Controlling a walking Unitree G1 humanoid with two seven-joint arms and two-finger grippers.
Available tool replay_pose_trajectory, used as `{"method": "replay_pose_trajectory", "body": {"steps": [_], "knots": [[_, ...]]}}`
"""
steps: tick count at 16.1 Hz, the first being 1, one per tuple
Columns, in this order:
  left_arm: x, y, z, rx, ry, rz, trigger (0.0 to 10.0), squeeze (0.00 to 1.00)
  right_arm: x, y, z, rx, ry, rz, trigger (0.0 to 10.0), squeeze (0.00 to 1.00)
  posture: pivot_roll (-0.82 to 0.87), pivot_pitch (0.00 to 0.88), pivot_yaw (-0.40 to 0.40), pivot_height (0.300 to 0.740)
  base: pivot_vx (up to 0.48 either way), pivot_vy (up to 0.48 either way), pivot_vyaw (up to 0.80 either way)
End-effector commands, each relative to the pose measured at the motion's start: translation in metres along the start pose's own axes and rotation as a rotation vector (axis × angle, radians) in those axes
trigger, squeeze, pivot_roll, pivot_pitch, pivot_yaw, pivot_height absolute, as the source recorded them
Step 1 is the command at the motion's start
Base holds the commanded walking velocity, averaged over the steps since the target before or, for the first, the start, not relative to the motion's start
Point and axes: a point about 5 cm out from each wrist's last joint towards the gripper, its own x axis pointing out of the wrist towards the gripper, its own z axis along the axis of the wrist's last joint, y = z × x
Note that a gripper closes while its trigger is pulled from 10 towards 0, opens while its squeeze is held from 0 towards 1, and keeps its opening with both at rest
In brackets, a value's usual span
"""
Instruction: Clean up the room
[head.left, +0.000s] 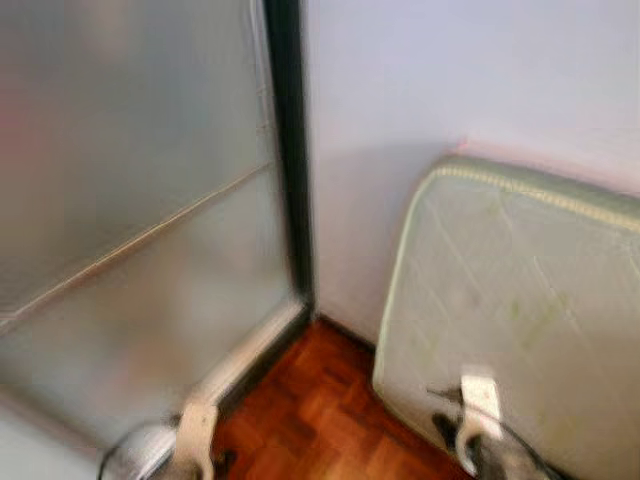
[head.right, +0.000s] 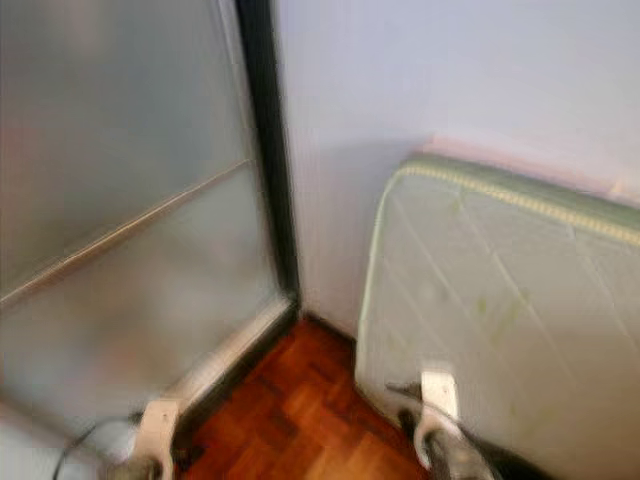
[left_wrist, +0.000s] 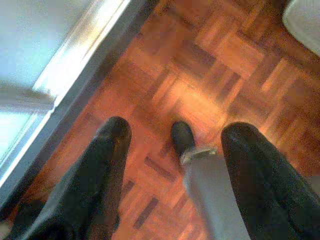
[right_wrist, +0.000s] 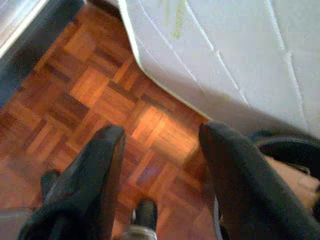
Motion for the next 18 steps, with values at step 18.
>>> {"method": "replay_pose_trajectory", "body": {"steps": [18], "knots": [[-0.0004, 0.0024, -0.0012, 0.026, 0.008, 0.009, 10.0, 0.00, -0.0004, -0.0002, -0.0056, -0.016, 0.032, -0.005, 10.0, 0.00, -0.04, 0.000, 0.011, 0.740, 0.000, 0.000, -0.43]]}}
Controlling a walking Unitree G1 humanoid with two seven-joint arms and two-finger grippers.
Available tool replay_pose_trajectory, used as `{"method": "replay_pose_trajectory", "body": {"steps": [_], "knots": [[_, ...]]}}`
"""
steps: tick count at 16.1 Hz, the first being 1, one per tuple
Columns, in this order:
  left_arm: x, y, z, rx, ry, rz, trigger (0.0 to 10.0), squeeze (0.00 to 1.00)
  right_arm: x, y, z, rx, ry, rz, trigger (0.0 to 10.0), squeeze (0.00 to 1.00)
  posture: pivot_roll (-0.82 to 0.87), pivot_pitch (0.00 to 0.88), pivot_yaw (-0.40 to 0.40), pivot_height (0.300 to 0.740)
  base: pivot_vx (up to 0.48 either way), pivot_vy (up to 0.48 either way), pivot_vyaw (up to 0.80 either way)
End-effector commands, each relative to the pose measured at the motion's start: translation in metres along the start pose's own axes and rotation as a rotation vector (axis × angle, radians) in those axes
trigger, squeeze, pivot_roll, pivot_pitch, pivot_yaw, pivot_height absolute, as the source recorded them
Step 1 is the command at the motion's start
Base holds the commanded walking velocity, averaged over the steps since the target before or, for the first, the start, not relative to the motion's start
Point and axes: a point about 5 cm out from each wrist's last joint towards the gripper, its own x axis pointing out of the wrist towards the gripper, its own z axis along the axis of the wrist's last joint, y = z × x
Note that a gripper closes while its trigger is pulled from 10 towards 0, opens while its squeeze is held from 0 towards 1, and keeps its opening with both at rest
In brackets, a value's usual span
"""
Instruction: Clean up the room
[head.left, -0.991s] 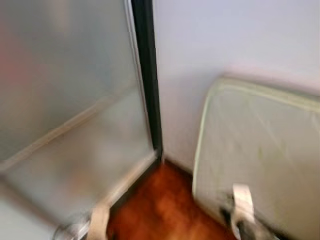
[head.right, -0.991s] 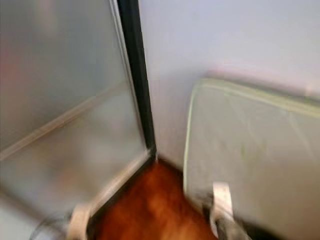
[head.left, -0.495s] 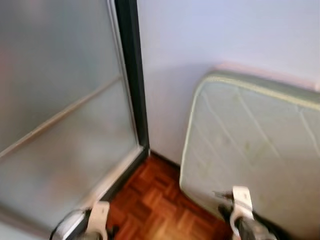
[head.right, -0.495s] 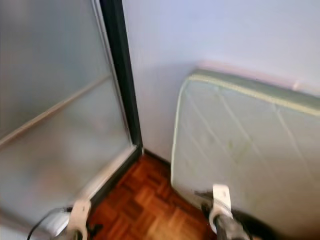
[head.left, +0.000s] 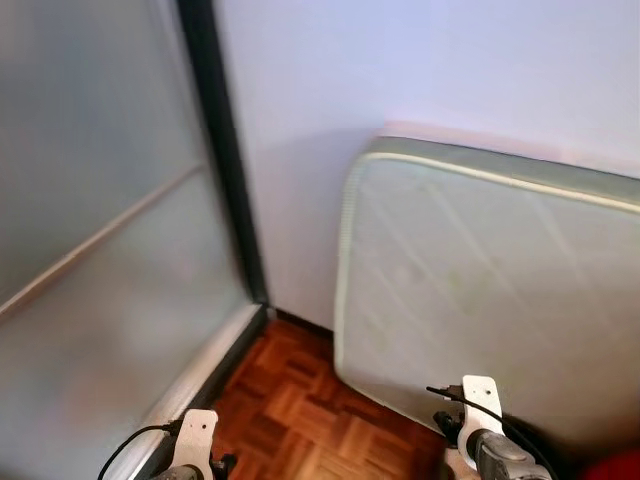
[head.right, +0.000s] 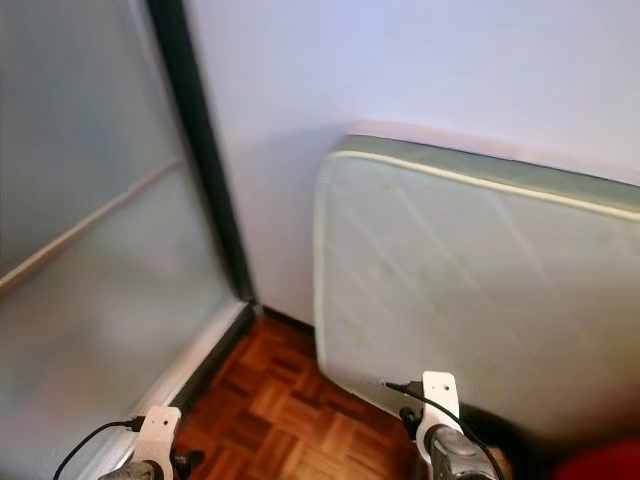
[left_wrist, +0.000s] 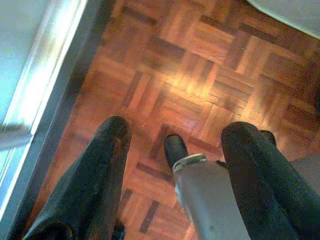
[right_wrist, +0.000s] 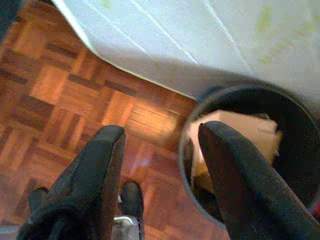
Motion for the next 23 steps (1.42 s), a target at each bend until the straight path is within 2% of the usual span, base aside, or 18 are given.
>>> {"method": "replay_pose_trajectory", "body": {"steps": [1, 4, 7, 21, 23], "knots": [[-0.0005, 0.0023, -0.0014, 0.040, 0.010, 0.008, 10.0, 0.00, 0.0001, 0.0021, -0.0025, -0.002, 0.011, 0.004, 10.0, 0.00, -0.04, 0.000, 0.012, 0.740, 0.000, 0.000, -0.80], [-0.0006, 0.0028, -0.0021, 0.056, 0.016, 0.011, 10.0, 0.00, 0.0001, 0.0024, -0.0033, -0.004, 0.014, 0.006, 10.0, 0.00, -0.03, 0.000, 0.011, 0.740, 0.000, -0.320, -0.27], [-0.0007, 0.0025, -0.0030, 0.049, 0.020, 0.011, 10.0, 0.00, 0.0000, 0.0021, -0.0036, -0.008, 0.017, 0.007, 10.0, 0.00, -0.03, 0.000, 0.008, 0.740, 0.000, 0.000, -0.53], [-0.0004, 0.0024, -0.0010, 0.053, 0.011, 0.012, 10.0, 0.00, 0.0001, 0.0019, -0.0023, -0.013, 0.018, 0.009, 10.0, 0.00, -0.03, 0.000, 0.011, 0.740, 0.000, 0.000, -0.06], [-0.0004, 0.0030, -0.0001, 0.059, 0.003, 0.021, 10.0, 0.00, 0.0001, 0.0019, -0.0023, -0.013, 0.018, 0.009, 10.0, 0.00, -0.03, 0.000, 0.011, 0.740, 0.000, -0.369, 0.00]]}}
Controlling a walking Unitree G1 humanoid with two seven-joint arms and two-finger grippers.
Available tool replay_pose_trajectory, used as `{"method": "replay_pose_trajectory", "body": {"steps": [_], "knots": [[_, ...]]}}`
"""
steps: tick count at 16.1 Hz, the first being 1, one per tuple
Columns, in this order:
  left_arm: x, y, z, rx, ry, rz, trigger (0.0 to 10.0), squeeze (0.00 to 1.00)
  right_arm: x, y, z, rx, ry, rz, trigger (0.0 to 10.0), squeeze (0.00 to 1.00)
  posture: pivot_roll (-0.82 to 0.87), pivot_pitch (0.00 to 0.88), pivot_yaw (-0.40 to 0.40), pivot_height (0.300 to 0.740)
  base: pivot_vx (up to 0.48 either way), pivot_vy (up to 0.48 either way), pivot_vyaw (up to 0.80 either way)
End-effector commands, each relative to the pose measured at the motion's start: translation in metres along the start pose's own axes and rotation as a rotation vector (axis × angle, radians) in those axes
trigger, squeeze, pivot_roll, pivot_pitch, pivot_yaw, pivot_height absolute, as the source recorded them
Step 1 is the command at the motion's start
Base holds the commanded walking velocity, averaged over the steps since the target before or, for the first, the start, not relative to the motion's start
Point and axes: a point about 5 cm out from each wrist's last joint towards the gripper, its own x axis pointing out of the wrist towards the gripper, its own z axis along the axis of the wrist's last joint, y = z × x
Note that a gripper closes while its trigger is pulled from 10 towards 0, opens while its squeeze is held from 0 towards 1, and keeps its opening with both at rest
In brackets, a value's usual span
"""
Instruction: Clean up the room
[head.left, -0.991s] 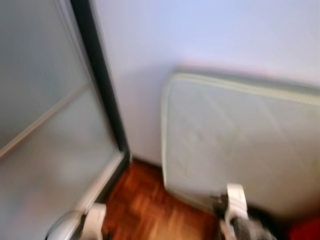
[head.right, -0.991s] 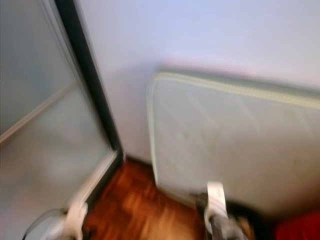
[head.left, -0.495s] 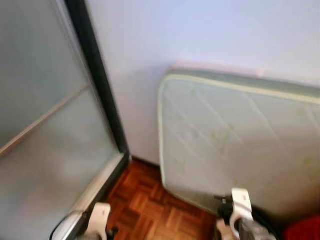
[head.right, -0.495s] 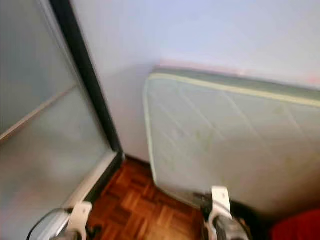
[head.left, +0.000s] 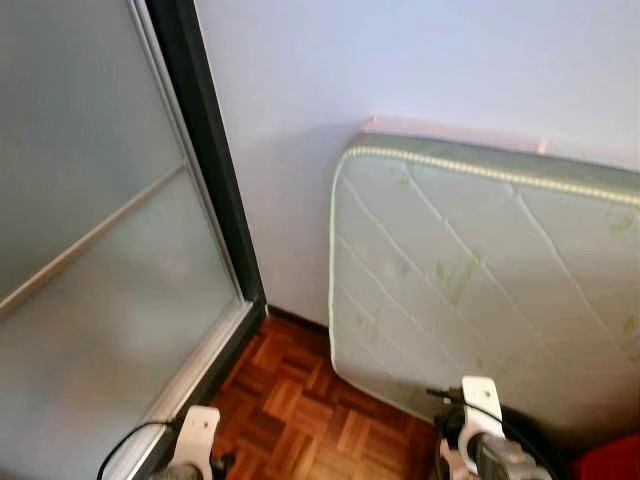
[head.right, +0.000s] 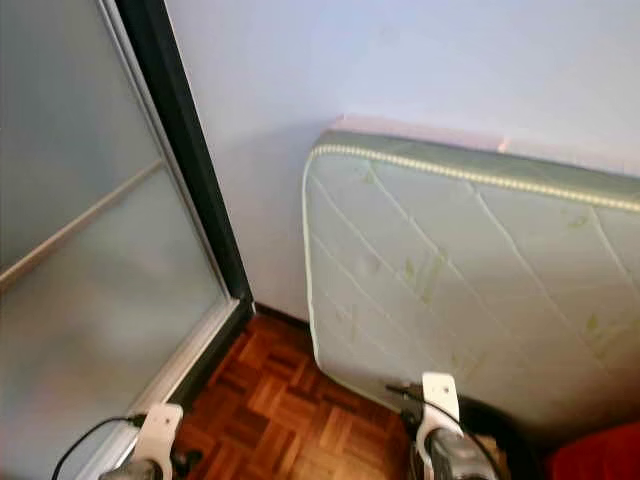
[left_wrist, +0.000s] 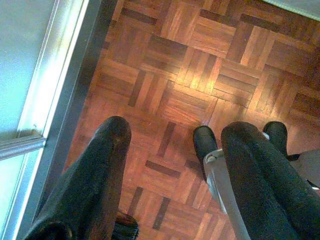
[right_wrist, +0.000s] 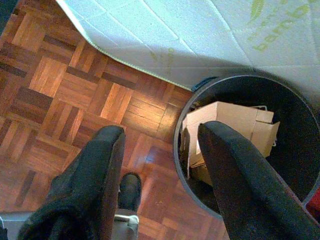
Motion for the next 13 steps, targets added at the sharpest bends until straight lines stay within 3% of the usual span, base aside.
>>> {"method": "replay_pose_trajectory", "body": {"steps": [1, 3, 10, 13], "knots": [[-0.0005, 0.0017, -0.0024, -0.004, 0.005, 0.008, 10.0, 0.00, 0.0003, 0.0013, 0.0002, 0.000, 0.007, 0.003, 10.0, 0.00, -0.04, 0.000, 0.010, 0.740, 0.000, -0.480, 0.00], [-0.0005, 0.0016, -0.0028, -0.019, 0.006, 0.012, 10.0, 0.00, 0.0003, 0.0012, 0.0004, 0.000, 0.007, 0.002, 10.0, 0.00, -0.04, 0.000, 0.009, 0.740, 0.000, 0.000, -0.80], [-0.0004, 0.0012, -0.0019, -0.028, 0.002, 0.008, 10.0, 0.00, 0.0004, 0.0013, 0.0012, 0.002, 0.006, 0.003, 10.0, 0.00, -0.04, 0.000, 0.010, 0.740, 0.000, 0.000, 0.00], [-0.0004, 0.0012, -0.0022, -0.035, 0.004, 0.011, 10.0, 0.00, 0.0003, 0.0011, 0.0012, 0.002, 0.006, 0.003, 10.0, 0.00, -0.04, 0.000, 0.010, 0.740, 0.000, 0.000, -0.53]]}}
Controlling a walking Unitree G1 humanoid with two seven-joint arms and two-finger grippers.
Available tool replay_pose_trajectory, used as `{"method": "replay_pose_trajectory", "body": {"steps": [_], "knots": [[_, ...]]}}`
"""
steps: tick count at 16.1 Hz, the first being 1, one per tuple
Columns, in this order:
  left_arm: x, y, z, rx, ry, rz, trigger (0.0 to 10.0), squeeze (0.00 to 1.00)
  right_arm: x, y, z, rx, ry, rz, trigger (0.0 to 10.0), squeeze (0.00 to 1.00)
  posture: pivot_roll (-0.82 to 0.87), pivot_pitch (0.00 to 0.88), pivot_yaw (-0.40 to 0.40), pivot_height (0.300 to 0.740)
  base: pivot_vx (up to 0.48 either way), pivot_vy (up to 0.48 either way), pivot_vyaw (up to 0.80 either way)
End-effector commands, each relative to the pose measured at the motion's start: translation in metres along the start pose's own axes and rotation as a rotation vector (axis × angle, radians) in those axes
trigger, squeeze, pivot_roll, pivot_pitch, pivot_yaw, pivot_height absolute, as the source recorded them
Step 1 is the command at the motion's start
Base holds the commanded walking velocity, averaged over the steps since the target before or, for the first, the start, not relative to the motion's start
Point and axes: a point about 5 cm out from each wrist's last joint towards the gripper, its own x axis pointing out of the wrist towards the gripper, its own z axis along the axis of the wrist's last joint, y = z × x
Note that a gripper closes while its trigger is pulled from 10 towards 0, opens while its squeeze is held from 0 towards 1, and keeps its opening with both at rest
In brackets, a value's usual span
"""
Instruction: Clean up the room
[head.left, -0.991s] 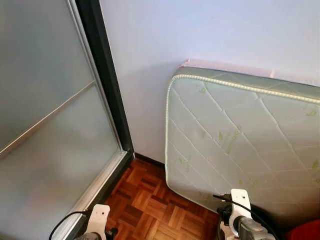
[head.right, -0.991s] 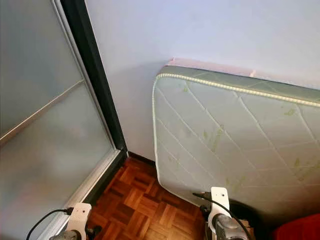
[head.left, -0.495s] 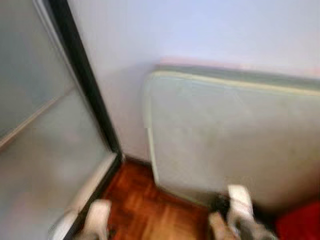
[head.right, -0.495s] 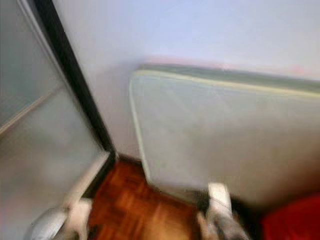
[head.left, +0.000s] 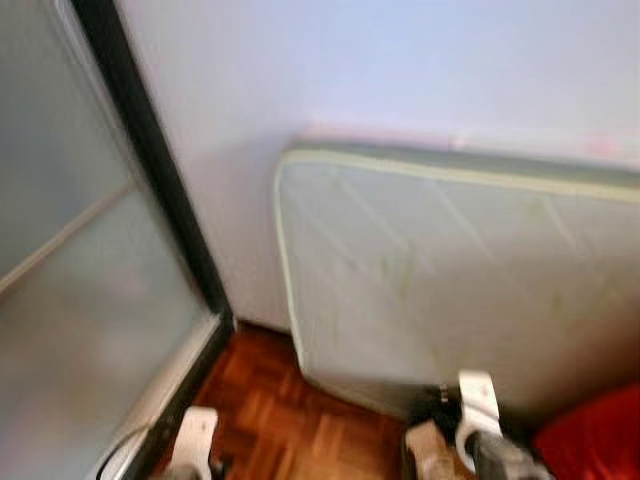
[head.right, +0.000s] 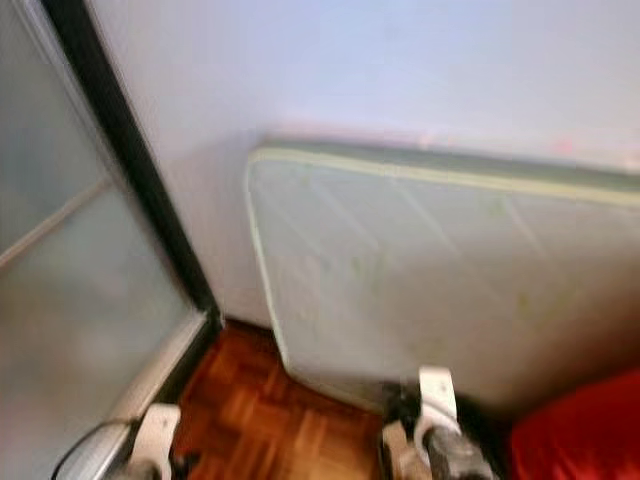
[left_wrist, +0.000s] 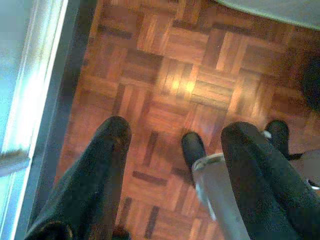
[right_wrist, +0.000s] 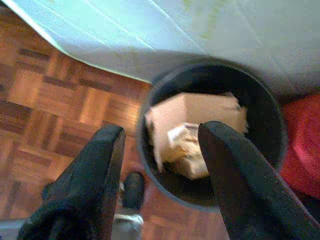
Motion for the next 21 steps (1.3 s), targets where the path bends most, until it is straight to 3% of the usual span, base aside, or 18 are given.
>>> {"method": "replay_pose_trajectory", "body": {"steps": [1, 3, 21], "knots": [[-0.0003, 0.0004, -0.0024, -0.023, 0.007, 0.007, 10.0, 0.00, 0.0002, -0.0004, 0.0018, 0.003, 0.002, -0.002, 10.0, 0.00, -0.04, 0.000, 0.010, 0.740, 0.000, 0.480, 0.00], [-0.0003, 0.0002, -0.0011, -0.009, -0.003, 0.002, 10.0, 0.00, 0.0001, -0.0005, 0.0019, 0.003, 0.002, -0.001, 10.0, 0.00, -0.04, 0.000, 0.010, 0.740, 0.000, 0.000, 0.00], [-0.0003, 0.0010, 0.0000, 0.002, -0.009, -0.001, 10.0, 0.00, 0.0003, 0.0003, 0.0022, 0.009, 0.001, 0.002, 10.0, 0.00, -0.03, 0.000, 0.012, 0.740, 0.000, 0.044, -0.80]]}}
